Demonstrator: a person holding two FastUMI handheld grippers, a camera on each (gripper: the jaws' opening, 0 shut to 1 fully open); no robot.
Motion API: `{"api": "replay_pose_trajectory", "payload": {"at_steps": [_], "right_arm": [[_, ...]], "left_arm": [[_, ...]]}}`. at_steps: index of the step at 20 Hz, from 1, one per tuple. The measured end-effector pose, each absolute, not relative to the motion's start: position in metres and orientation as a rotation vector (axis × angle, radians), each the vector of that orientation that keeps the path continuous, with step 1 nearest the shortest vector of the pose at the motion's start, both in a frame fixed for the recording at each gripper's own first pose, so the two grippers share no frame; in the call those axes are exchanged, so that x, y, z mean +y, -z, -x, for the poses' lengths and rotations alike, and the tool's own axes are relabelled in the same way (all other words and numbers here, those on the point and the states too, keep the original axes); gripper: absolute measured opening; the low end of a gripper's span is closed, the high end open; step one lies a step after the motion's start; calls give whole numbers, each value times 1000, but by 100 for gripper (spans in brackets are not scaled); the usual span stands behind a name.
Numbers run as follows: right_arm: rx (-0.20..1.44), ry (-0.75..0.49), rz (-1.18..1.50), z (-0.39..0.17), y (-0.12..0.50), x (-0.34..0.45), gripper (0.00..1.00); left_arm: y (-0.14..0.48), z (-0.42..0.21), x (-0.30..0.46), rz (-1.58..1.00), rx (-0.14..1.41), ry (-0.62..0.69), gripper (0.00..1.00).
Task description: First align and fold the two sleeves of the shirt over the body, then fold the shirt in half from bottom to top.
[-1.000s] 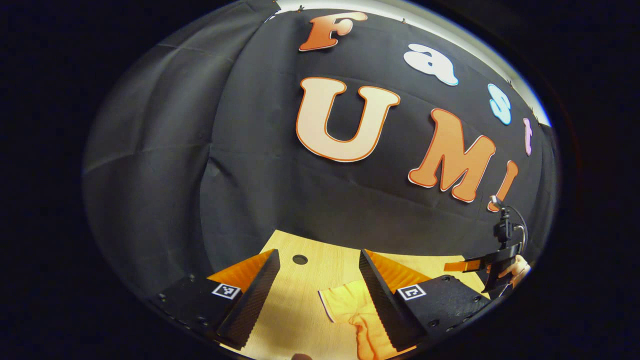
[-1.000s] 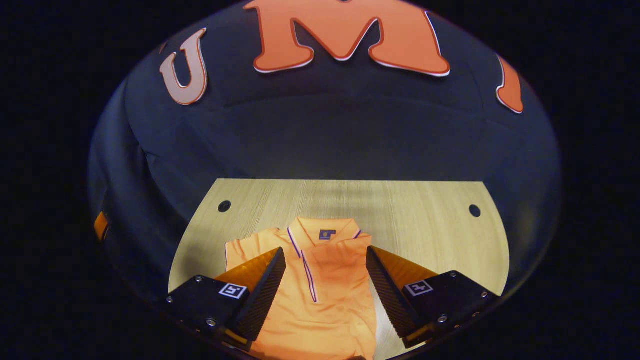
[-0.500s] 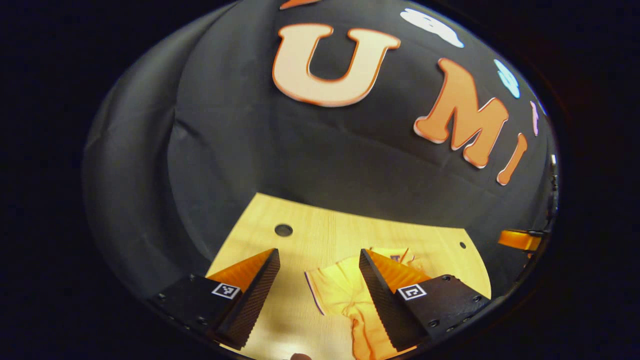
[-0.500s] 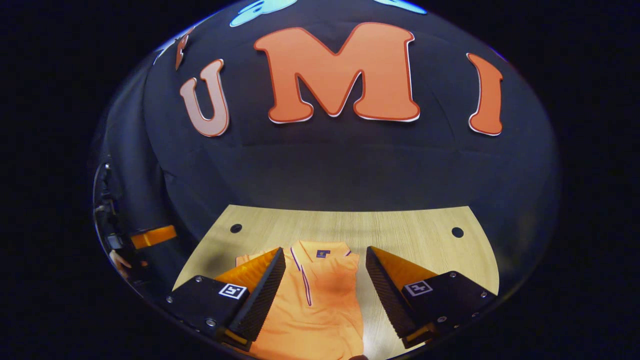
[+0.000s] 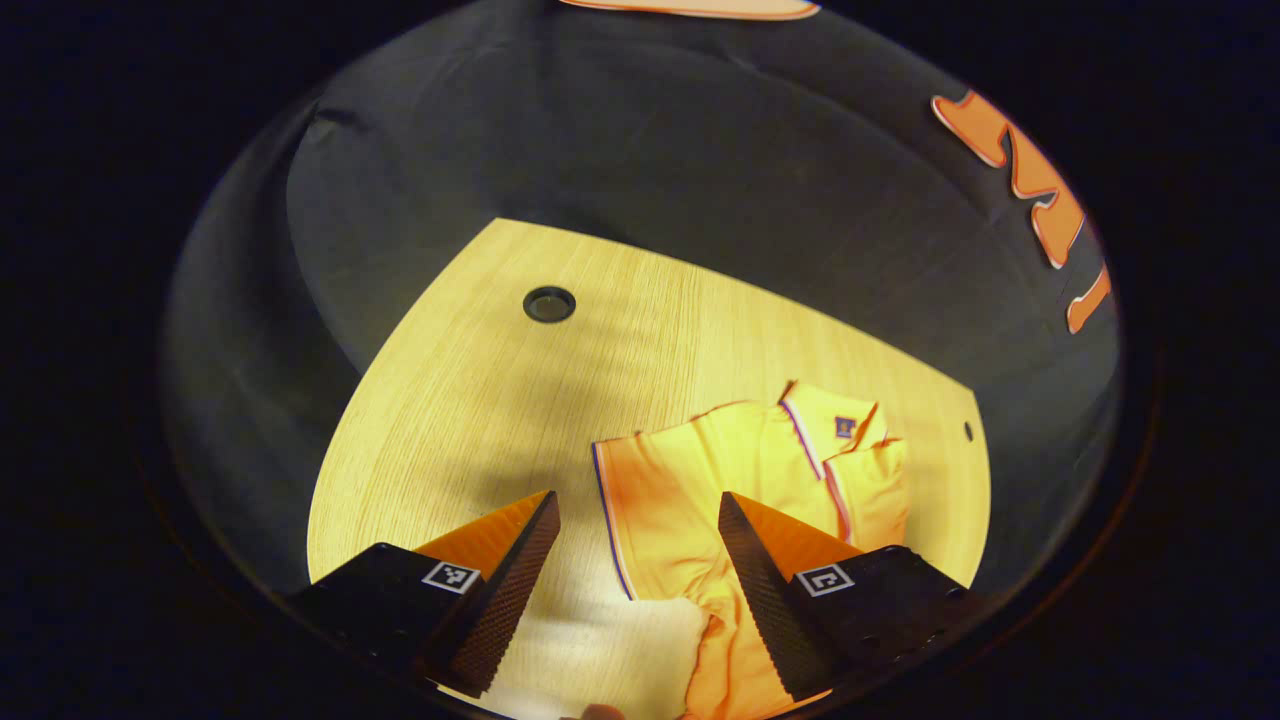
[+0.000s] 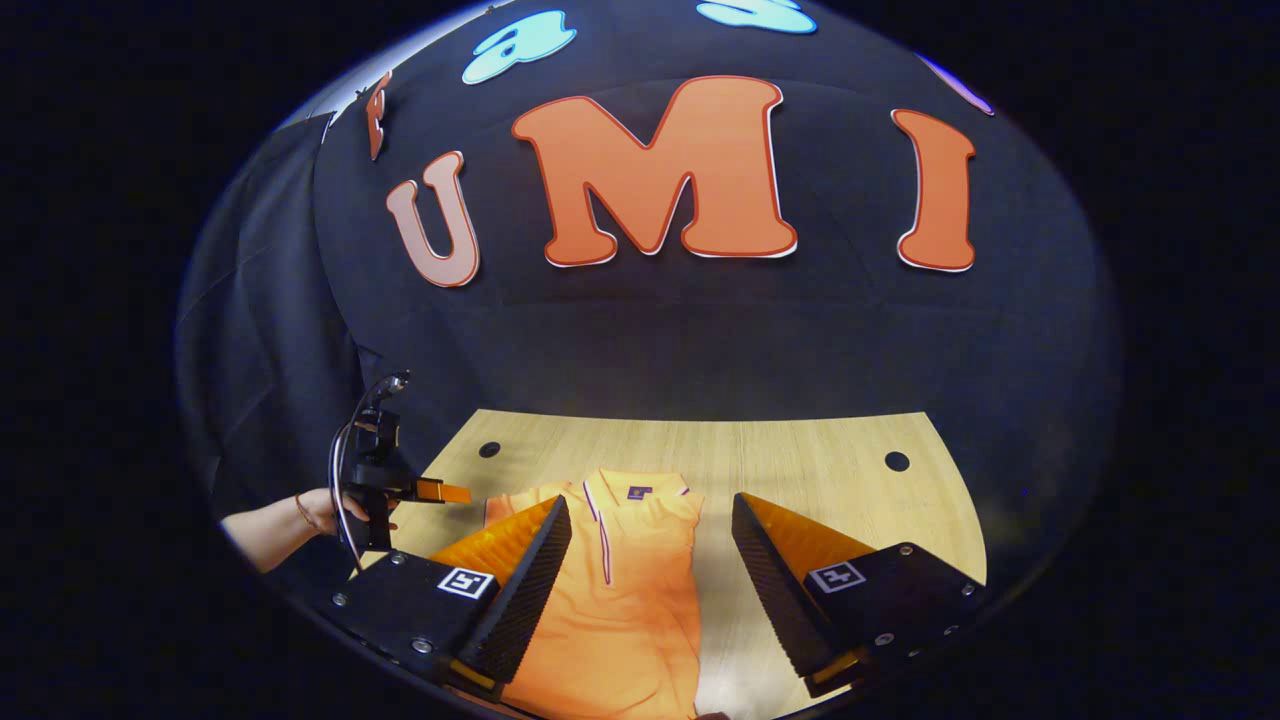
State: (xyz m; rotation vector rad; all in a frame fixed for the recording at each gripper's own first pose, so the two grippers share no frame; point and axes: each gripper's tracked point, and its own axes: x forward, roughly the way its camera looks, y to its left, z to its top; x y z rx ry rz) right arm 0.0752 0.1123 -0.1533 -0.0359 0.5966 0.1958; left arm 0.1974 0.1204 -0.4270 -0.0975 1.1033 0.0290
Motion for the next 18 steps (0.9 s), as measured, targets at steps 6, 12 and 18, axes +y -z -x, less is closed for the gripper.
{"api": "replay_pose_trajectory", "payload": {"at_steps": [6, 12, 18], "right_arm": [[655, -129, -19, -57, 172, 53, 99], [703, -114, -43, -48, 187, 25, 99], [718, -136, -49, -49, 190, 27, 99]], "left_arm": [[493, -191, 128, 39, 1244, -95, 99], [507, -186, 140, -26, 1271, -164, 92], [511, -186, 122, -53, 1280, -109, 39]]}}
